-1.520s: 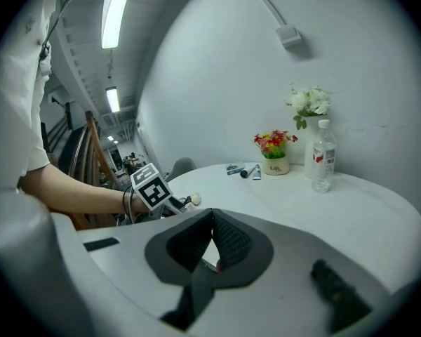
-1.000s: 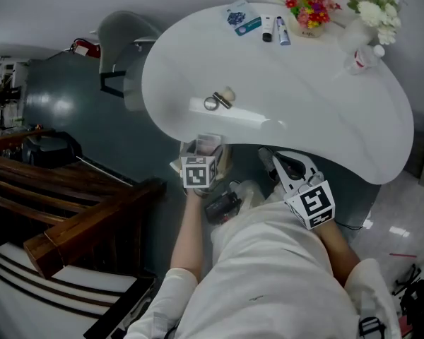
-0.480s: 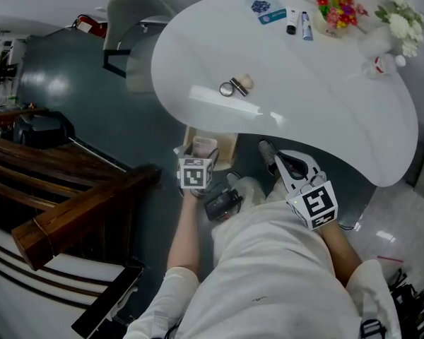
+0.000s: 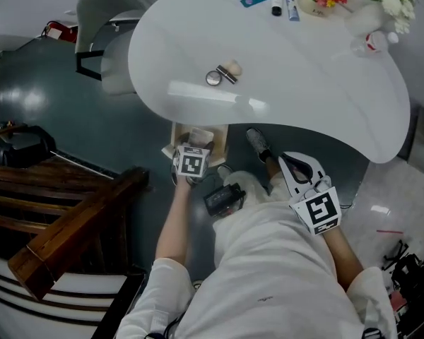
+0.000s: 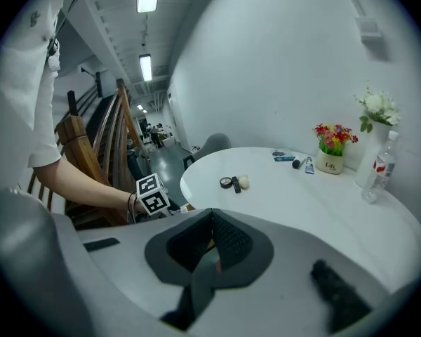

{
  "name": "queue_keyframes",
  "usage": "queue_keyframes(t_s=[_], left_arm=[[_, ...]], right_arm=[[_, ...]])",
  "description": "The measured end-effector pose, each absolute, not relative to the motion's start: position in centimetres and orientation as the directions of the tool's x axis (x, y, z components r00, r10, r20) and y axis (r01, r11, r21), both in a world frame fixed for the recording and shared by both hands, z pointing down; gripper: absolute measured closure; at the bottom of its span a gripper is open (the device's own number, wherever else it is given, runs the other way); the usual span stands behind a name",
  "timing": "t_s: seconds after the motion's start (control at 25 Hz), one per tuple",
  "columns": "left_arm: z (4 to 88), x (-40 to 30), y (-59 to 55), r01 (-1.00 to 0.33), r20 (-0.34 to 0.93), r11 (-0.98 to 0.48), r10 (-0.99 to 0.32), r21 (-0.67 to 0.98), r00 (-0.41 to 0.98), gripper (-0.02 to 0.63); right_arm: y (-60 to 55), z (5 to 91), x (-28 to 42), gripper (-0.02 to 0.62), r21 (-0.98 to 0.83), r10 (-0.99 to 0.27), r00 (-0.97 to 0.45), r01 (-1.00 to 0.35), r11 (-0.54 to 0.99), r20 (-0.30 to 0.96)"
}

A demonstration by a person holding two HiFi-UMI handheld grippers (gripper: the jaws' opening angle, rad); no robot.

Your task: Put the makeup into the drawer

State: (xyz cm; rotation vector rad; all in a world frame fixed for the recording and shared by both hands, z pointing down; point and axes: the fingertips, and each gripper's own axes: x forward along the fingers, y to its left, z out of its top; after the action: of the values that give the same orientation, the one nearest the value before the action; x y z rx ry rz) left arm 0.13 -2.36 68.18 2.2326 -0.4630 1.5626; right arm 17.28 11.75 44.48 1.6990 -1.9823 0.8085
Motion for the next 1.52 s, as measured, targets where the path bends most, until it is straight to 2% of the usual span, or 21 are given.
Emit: queue_keyframes(t_s=[0.28, 0.56, 1.52], left_arm=[[73.7, 1.2, -2.9, -0.397, 0.948, -0.906, 0.010, 0.143, 0.318, 0.227], [78.1, 1.9, -3.7, -0.379, 0.951, -0.911, 0.042, 0.162, 0.306, 0.227], [80.9, 2.6, -5.2, -0.402, 0.960, -0.906, 0.016, 0.132, 0.279, 0.227]], right_arm=[[14.8, 46.1, 16.2, 0.581, -0.138, -0.721, -0.115, -0.990, 0.027, 0.684], [17.1, 47.7, 15.1, 0.581, -0.138, -0.703, -0.070, -0.990, -0.040, 0.708], [21.0, 50.0, 14.7, 0.581, -0.150, -0.669, -0.049, -0.984, -0.095, 0.741]])
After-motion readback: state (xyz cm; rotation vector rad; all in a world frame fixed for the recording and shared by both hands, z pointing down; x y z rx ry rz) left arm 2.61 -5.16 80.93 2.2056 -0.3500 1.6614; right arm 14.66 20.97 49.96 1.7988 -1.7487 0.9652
